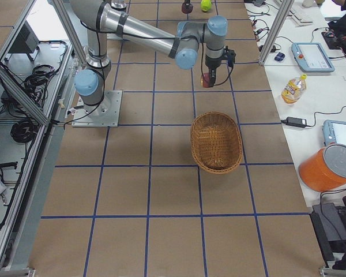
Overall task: Put all apples into basket
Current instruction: 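Carry the light red apple into the basket while the left lifts the dark apple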
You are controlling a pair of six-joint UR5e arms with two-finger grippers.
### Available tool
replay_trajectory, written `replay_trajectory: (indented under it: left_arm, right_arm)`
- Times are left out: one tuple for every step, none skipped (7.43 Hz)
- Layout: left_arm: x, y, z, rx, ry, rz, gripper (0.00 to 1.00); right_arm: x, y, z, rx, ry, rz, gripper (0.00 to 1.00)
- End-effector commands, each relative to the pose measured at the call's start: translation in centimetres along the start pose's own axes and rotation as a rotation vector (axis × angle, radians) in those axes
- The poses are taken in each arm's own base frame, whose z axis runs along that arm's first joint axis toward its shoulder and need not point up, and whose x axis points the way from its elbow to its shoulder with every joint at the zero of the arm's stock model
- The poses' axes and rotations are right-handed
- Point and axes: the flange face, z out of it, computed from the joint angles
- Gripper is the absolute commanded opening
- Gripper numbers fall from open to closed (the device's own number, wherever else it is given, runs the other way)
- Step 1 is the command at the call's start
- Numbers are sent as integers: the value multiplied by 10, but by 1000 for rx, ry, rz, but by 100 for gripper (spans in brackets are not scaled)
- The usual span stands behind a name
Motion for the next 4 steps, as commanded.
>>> replay_trajectory:
  left_arm:
    - [158,1,19,7,16,-52,5]
    - [222,6,30,29,19,-128,5]
    - [291,17,52,74,44,-199,5]
    - [351,38,78,78,52,-199,4]
  right_arm:
    - [126,2,29,11,17,-133,54]
    - [182,2,54,35,34,-165,54]
    - [233,4,68,78,27,-194,57]
    - [264,1,83,119,12,-240,64]
